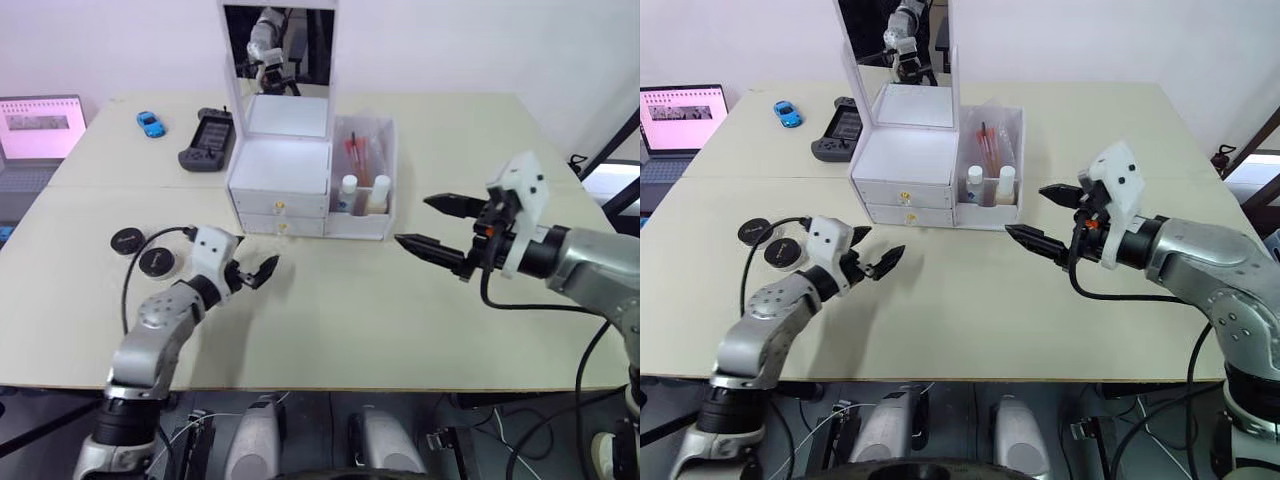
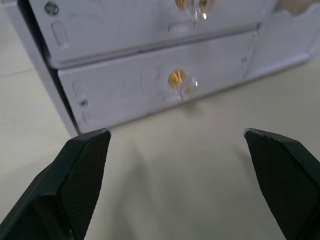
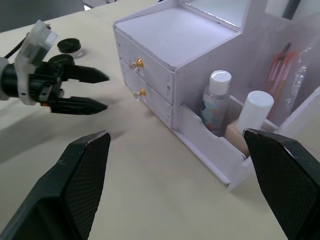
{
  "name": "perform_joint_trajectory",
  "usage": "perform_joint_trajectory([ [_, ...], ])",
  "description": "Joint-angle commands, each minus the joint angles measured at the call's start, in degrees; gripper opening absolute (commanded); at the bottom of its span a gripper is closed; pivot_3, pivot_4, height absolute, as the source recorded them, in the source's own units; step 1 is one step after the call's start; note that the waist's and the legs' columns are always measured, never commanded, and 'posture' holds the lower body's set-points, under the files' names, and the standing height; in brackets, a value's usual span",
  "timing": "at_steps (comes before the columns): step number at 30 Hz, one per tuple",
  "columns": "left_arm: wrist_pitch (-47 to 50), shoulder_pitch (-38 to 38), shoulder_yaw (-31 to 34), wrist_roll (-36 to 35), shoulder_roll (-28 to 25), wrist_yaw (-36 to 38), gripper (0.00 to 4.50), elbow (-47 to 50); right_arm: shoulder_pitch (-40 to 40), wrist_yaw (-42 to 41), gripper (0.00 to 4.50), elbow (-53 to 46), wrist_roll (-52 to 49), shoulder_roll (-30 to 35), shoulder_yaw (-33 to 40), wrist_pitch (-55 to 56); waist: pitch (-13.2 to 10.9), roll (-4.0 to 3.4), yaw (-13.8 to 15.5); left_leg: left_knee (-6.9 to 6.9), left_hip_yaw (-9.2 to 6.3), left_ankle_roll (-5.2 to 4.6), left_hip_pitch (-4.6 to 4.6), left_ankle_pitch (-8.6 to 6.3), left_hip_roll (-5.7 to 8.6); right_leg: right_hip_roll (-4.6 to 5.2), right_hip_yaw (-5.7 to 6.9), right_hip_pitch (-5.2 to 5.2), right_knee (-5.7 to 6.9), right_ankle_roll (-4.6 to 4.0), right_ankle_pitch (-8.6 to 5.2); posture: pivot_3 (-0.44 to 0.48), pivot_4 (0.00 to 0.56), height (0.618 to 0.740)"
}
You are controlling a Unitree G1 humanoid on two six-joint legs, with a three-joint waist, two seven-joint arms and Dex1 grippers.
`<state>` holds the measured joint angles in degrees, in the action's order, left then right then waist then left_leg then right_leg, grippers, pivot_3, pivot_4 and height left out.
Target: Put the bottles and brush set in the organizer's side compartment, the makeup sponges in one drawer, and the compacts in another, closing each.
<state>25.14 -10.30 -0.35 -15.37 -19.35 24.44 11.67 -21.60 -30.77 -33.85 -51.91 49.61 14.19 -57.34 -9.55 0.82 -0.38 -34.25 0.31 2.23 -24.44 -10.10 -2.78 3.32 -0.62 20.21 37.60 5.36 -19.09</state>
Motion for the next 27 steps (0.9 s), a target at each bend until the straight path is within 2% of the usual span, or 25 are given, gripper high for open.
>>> perform_joint_trajectory([
  [1, -2.4, -1.8, -1.7, 2.3, 3.1, -3.1, 4.48, -0.9, -1.7, 0.3, 4.5, -0.9, 0.3, 1.3, 0.8, 0.3, 0.0, 0.01, -0.1, 0.0, 0.08, 0.0, 0.0, 0.0, 0.0, -0.01, -0.07, 0.01, 0.0, 0.01, 0.01, 0.0, 0.15, 0.74],
  [4, -4.5, -3.1, -3.8, 4.8, 5.5, -4.5, 4.48, -3.2, -1.9, 1.2, 4.5, -1.1, -0.2, 1.2, 1.3, 0.0, 0.0, 0.01, -0.1, 0.01, 0.26, 0.0, -0.02, 0.0, 0.0, -0.04, -0.17, 0.11, 0.0, 0.12, 0.07, 0.0, 0.15, 0.74],
  [9, -6.6, -5.3, -3.6, 6.3, 10.1, -8.3, 4.48, -6.4, -2.2, 2.1, 4.5, -1.1, -0.1, 1.4, 1.3, -0.2, 0.0, 0.02, -0.1, 0.02, 0.4, 0.0, -0.02, 0.0, -0.03, -0.07, -0.29, 0.17, 0.0, 0.13, 0.07, 0.0, 0.15, 0.74],
  [14, -5.4, -5.1, -3.6, 8.3, 15.4, -14.7, 4.48, -7.2, -2.9, 2.7, 4.5, -1.2, -1.2, 1.6, 1.7, -0.9, 0.0, 0.02, 0.0, 0.01, 0.54, 0.0, -0.01, 0.0, -0.02, -0.07, -0.44, 0.2, 0.0, 0.22, 0.12, 0.0, 0.15, 0.74],
  [15, -5.2, -4.9, -4.3, 9.1, 15.9, -15.3, 3.95, -6.9, -3.1, 2.7, 4.5, -1.3, -1.3, 1.7, 1.8, -1.1, 0.0, 0.03, 0.0, 0.0, 0.55, 0.0, -0.01, 0.0, -0.02, -0.06, -0.45, 0.2, 0.0, 0.23, 0.13, 0.0, 0.15, 0.74],
  [16, -4.6, -4.5, -4.8, 9.8, 16.1, -15.7, 3.69, -6.5, -3.2, 2.8, 4.5, -1.4, -1.5, 1.9, 1.8, -1.4, 0.0, 0.03, -0.1, 0.0, 0.57, 0.0, -0.01, 0.0, -0.02, -0.06, -0.47, 0.21, 0.0, 0.24, 0.13, 0.0, 0.15, 0.74],
  [21, -3.7, -2.1, -3.5, 10.6, 17.1, -18.9, 3.69, -4.2, -3.6, 3.1, 4.5, -1.8, -2.5, 2.5, 1.9, -2.6, 0.0, 0.03, -0.2, 0.06, 0.7, -0.01, -0.01, -0.02, -0.04, -0.06, -0.59, 0.29, -0.05, 0.24, 0.13, 0.0, 0.15, 0.74],
  [27, -5.1, 0.3, -4.8, 10.4, 19.3, -19.8, 3.69, -1.8, -5.0, 2.8, 4.5, -1.4, -3.4, 3.0, 0.8, -4.0, 0.0, 0.04, -0.1, 0.06, 0.75, -0.01, -0.01, -0.02, -0.05, -0.07, -0.63, 0.31, -0.05, 0.23, 0.13, 0.0, 0.15, 0.74],
])
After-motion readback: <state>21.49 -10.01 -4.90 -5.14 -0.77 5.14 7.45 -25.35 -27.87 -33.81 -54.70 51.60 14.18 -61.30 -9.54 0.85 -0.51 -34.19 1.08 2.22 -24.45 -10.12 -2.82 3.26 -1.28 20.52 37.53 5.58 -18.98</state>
